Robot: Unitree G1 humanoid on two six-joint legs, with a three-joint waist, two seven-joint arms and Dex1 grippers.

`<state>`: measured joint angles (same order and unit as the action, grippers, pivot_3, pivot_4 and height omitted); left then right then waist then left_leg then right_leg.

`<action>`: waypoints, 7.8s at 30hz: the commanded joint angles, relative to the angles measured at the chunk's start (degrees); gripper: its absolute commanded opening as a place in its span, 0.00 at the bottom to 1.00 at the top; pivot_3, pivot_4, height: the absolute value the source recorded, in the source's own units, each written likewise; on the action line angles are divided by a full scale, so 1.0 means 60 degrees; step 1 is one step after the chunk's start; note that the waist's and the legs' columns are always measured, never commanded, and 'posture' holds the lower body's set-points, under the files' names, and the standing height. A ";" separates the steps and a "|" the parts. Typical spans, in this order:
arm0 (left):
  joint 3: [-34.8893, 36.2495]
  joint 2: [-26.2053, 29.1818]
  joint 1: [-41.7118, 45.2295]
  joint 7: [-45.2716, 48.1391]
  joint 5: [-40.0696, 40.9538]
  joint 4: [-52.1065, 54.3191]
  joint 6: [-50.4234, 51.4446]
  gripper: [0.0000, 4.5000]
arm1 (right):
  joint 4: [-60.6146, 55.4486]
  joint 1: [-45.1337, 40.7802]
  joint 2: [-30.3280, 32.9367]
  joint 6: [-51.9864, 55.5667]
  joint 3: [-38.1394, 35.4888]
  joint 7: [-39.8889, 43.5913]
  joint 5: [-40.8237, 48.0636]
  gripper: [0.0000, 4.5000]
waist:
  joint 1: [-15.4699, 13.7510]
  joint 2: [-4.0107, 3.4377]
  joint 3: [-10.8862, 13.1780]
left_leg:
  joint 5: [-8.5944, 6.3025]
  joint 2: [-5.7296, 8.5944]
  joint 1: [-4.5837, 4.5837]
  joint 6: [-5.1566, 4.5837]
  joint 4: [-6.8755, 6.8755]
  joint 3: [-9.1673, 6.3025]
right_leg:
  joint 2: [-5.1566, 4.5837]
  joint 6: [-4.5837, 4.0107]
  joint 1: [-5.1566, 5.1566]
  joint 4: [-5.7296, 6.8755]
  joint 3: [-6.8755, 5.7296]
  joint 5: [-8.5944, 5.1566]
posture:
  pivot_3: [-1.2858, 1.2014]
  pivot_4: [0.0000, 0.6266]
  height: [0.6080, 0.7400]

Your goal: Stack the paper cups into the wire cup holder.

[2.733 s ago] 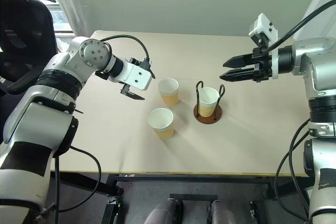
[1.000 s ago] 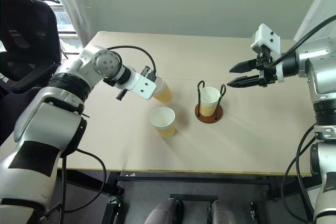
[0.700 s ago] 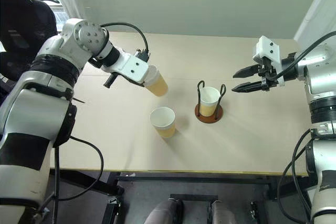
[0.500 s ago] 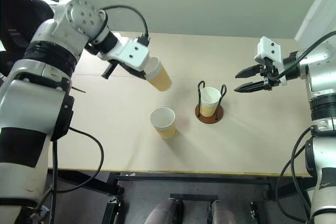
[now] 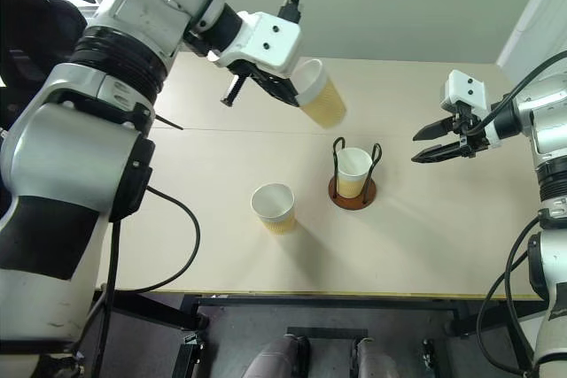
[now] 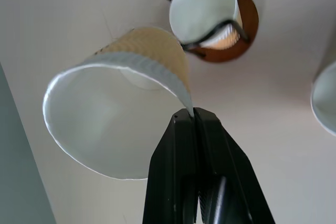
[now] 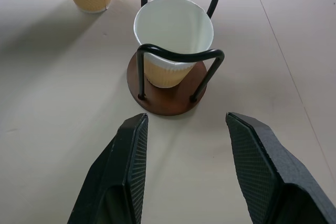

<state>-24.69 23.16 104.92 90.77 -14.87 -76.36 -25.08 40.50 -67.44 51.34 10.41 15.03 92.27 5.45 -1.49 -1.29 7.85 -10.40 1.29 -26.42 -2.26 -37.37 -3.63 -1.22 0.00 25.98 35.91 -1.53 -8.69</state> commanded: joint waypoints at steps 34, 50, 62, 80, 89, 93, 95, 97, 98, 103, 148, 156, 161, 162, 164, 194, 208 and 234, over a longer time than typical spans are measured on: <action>-0.1189 -0.0849 -0.0240 0.0289 0.0953 0.0363 -0.0621 0.01 | -0.1450 0.0459 0.0490 0.0779 -0.0328 0.0037 0.0524 0.52 | -0.0038 -0.0001 0.0001 | -0.0031 0.0001 -0.0041 -0.0051 -0.0138 0.0003 | -0.0006 0.0061 -0.0024 0.0002 0.0008 0.0035 | 0.52 0.24 1.00; -0.0910 -0.0880 -0.0292 -0.0185 -0.0430 0.0327 -0.1359 0.01 | -0.1733 0.0673 0.0548 0.0948 -0.0541 0.0037 0.0457 0.52 | -0.0043 -0.0001 0.0000 | -0.0026 0.0002 -0.0044 -0.0059 -0.0141 0.0004 | -0.0005 0.0068 -0.0024 0.0001 0.0009 0.0039 | 0.52 0.24 1.00; -0.0765 -0.1100 -0.0283 -0.0985 -0.1182 0.0264 -0.1552 0.05 | -0.1855 0.0788 0.0577 0.0947 -0.0642 0.0035 0.0384 0.52 | -0.0045 -0.0001 0.0000 | -0.0025 0.0002 -0.0046 -0.0061 -0.0142 0.0004 | -0.0006 0.0069 -0.0024 0.0000 0.0009 0.0040 | 0.52 0.24 1.00; -0.0635 -0.1208 -0.0182 -0.1387 -0.1602 0.0224 -0.1647 1.00 | -0.1777 0.0743 0.0705 0.0880 -0.0624 0.0037 0.0249 0.52 | -0.0046 -0.0001 0.0000 | -0.0025 0.0003 -0.0046 -0.0061 -0.0142 0.0004 | -0.0005 0.0071 -0.0023 0.0000 0.0009 0.0041 | 0.52 0.24 1.00; -0.0297 -0.1056 -0.0148 -0.1280 -0.1353 0.0223 -0.1551 1.00 | -0.1884 0.0831 0.0749 0.0941 -0.0656 0.0037 0.0253 0.52 | -0.0046 -0.0001 0.0000 | -0.0025 0.0002 -0.0045 -0.0061 -0.0141 0.0004 | -0.0005 0.0071 -0.0023 0.0001 0.0009 0.0041 | 0.52 0.24 1.00; -0.0017 -0.0433 -0.0181 -0.0449 -0.1134 0.0329 -0.1777 1.00 | -0.2589 0.1256 0.1015 0.1304 -0.0569 0.0037 0.0550 0.52 | -0.0035 -0.0001 0.0000 | -0.0026 0.0002 -0.0045 -0.0059 -0.0140 0.0004 | -0.0004 0.0071 -0.0021 0.0001 0.0009 0.0041 | 0.52 0.24 1.00; -0.0063 -0.0038 -0.0234 0.0058 -0.0927 0.0408 -0.2125 1.00 | -0.3009 0.1494 0.1265 0.1551 -0.0438 0.0037 0.0813 0.52 | -0.0031 -0.0001 0.0000 | -0.0026 0.0002 -0.0045 -0.0058 -0.0136 0.0004 | -0.0003 0.0071 -0.0018 0.0001 0.0009 0.0039 | 0.52 0.24 1.00; -0.0269 0.0237 -0.0247 0.0269 -0.0607 0.0402 -0.2355 1.00 | -0.3195 0.1579 0.1389 0.1678 -0.0378 0.0037 0.0941 0.52 | -0.0033 -0.0001 0.0000 | -0.0027 0.0002 -0.0047 -0.0057 -0.0134 0.0004 | -0.0003 0.0073 -0.0016 0.0001 0.0009 0.0034 | 0.52 0.24 1.00; -0.0491 0.0374 -0.0263 0.0289 -0.0436 0.0404 -0.2509 1.00 | -0.3216 0.1574 0.1410 0.1694 -0.0356 0.0037 0.0957 0.52 | -0.0035 -0.0001 0.0000 | -0.0027 0.0002 -0.0047 -0.0058 -0.0135 0.0004 | -0.0003 0.0074 -0.0016 0.0000 0.0009 0.0032 | 0.52 0.24 1.00; -0.2535 0.1224 -0.0569 0.0289 0.1138 0.1132 -0.2797 1.00 | -0.3050 0.1337 0.1342 0.1640 -0.0181 0.0037 0.0927 0.52 | -0.0046 -0.0001 0.0000 | -0.0020 0.0004 -0.0051 -0.0070 -0.0147 0.0004 | -0.0006 0.0080 -0.0023 -0.0001 0.0012 0.0031 | 0.52 0.24 1.00; -0.8000 0.4463 -0.2071 0.0289 0.4569 0.6866 -0.1775 1.00 | -0.2533 0.0714 0.1118 0.1422 0.0666 0.0037 0.1243 0.52 | -0.0023 -0.0013 -0.0001 | 0.0023 0.0012 -0.0081 -0.0025 -0.0147 -0.0029 | -0.0006 -0.0001 -0.0013 -0.0005 0.0000 0.0024 | 0.52 0.24 1.00; -0.7864 0.4251 -0.2321 0.0289 0.4338 0.6990 -0.1687 1.00 | -0.2597 0.0763 0.1132 0.1459 0.0622 0.0037 0.1261 0.52 | -0.0019 -0.0013 -0.0001 | 0.0021 0.0013 -0.0082 -0.0016 -0.0147 -0.0031 | -0.0007 -0.0001 -0.0013 -0.0005 0.0001 0.0024 | 0.52 0.24 1.00; -0.7822 0.4158 -0.2485 0.0289 0.4242 0.7055 -0.1668 1.00 | -0.2632 0.0832 0.1162 0.1453 0.0587 0.0037 0.1267 0.52 | -0.0018 -0.0013 -0.0001 | 0.0017 0.0011 -0.0080 -0.0010 -0.0144 -0.0032 | -0.0006 -0.0003 -0.0012 -0.0005 0.0000 0.0023 | 0.52 0.24 1.00; -0.7817 0.4140 -0.2512 0.0289 0.4194 0.7047 -0.1722 0.96 | -0.2625 0.0829 0.1153 0.1458 0.0582 0.0037 0.1259 0.52 | -0.0019 -0.0013 -0.0001 | 0.0018 0.0012 -0.0080 -0.0011 -0.0144 -0.0031 | -0.0006 -0.0003 -0.0012 -0.0004 0.0000 0.0023 | 0.52 0.24 1.00; -0.7835 0.4155 -0.2562 0.0289 0.4157 0.7100 -0.1792 0.88 | -0.2631 0.0834 0.1140 0.1463 0.0564 0.0037 0.1249 0.52 | -0.0018 -0.0013 -0.0001 | 0.0018 0.0011 -0.0081 -0.0011 -0.0144 -0.0032 | -0.0006 -0.0003 -0.0011 -0.0004 0.0000 0.0024 | 0.52 0.24 1.00; -0.7331 0.3125 -0.1392 0.0289 0.3515 0.4093 -0.2567 0.01 | -0.2236 0.0745 0.1047 0.1259 0.0481 0.0037 0.1035 0.52 | -0.0040 -0.0012 0.0000 | -0.0012 0.0013 -0.0087 0.0046 -0.0144 -0.0033 | -0.0007 -0.0004 -0.0012 -0.0009 0.0001 0.0026 | 0.52 0.24 1.00; -0.4147 0.1082 0.0833 -0.0181 0.0873 0.0399 -0.2276 0.01 | 0.0105 -0.0275 0.0870 0.0056 0.0678 0.0037 0.0122 0.52 | -0.0044 -0.0012 0.0001 | -0.0035 0.0011 -0.0101 0.0001 -0.0109 -0.0035 | -0.0004 0.0036 -0.0016 -0.0106 0.0001 0.0046 | 0.52 0.24 1.00; -0.0763 -0.1047 0.1001 0.0289 0.0473 0.0130 -0.0884 0.01 | 0.0302 -0.0380 0.1024 -0.0077 0.0528 0.0038 0.0218 0.52 | -0.0086 -0.0022 0.0007 | -0.0116 0.0004 -0.0101 -0.0077 -0.0134 -0.0003 | -0.0002 0.0103 -0.0017 -0.0126 0.0009 0.0054 | 0.52 0.24 1.00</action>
<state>-29.56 16.56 110.61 90.70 -13.01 -76.28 -30.21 44.14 -68.06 56.37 9.39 19.93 92.29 4.93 -2.00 -1.42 7.89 -11.09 1.31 -27.01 -2.72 -38.18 -3.65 -1.24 0.62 25.87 35.17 -1.47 -8.37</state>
